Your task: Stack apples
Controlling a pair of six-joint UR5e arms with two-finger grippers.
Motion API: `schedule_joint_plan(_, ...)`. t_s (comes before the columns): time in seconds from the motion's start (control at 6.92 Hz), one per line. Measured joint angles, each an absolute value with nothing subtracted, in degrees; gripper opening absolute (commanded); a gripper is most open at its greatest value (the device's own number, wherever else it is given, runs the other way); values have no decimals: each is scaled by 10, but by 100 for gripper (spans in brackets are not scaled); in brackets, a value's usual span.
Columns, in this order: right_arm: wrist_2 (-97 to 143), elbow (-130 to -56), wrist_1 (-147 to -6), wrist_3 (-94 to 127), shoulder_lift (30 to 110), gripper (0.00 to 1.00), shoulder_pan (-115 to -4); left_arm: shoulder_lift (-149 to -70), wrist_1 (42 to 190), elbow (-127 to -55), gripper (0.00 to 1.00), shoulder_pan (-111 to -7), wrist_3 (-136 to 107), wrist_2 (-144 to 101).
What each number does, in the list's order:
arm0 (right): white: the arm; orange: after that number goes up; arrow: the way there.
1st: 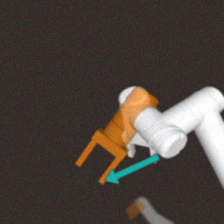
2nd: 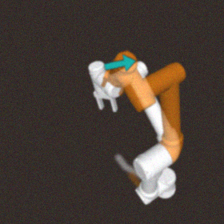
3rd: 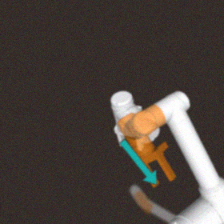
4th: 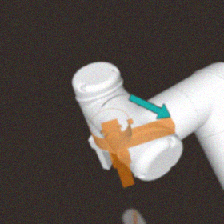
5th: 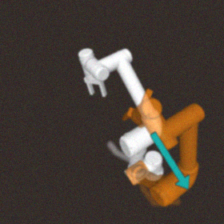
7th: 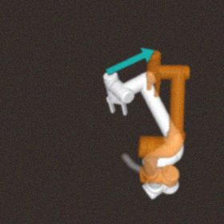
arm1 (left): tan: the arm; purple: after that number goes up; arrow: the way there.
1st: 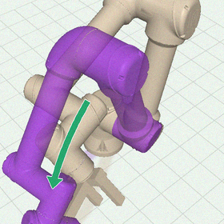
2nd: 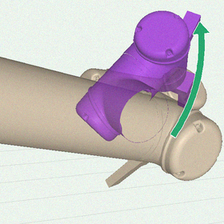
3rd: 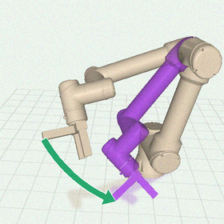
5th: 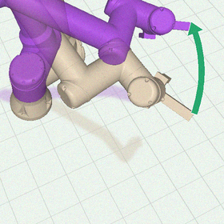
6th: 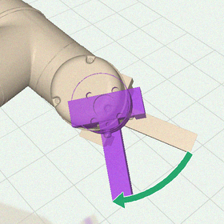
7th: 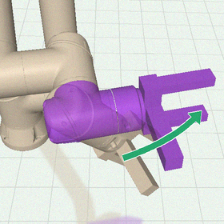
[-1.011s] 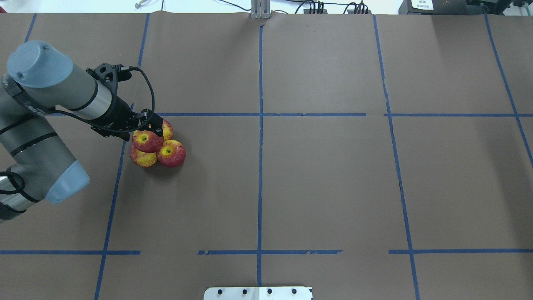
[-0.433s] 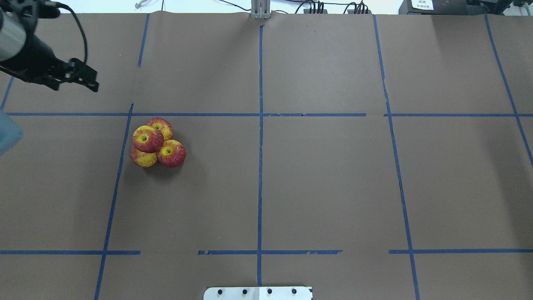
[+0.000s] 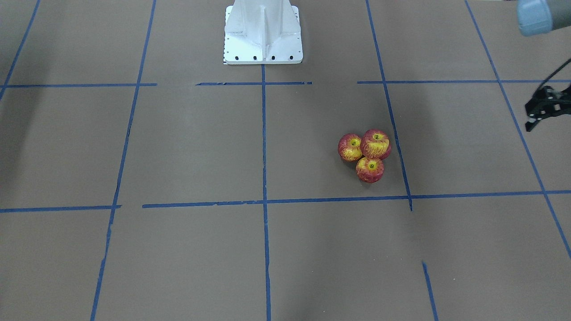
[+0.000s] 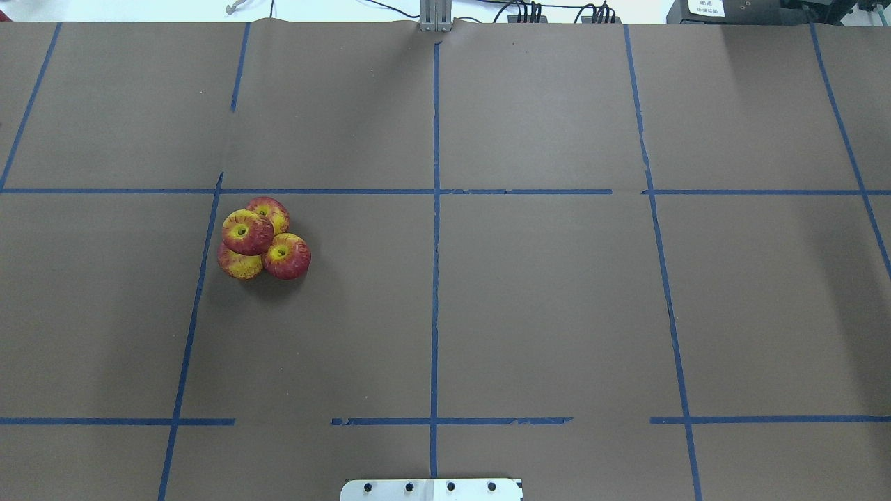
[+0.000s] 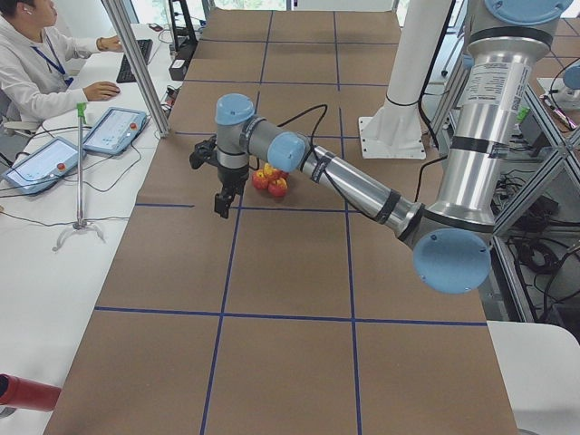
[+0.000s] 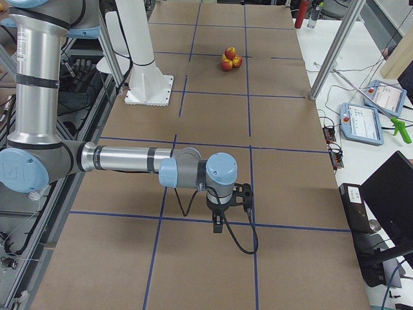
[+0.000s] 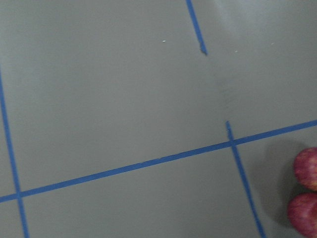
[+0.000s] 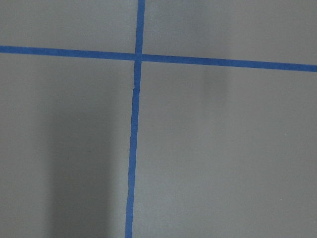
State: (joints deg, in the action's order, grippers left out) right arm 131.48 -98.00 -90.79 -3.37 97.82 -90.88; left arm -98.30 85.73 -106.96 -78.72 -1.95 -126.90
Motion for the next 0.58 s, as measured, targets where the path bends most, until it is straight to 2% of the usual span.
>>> schedule_joint_plan(0.29,1315,-980,-908,-34,978,100,-909,-963,836,-1004,100,-883,135,-1294)
schedule_joint_plan(0.58,1315,-980,-908,-34,978,100,-909,-951,798,-989,100,-918,168,-1306)
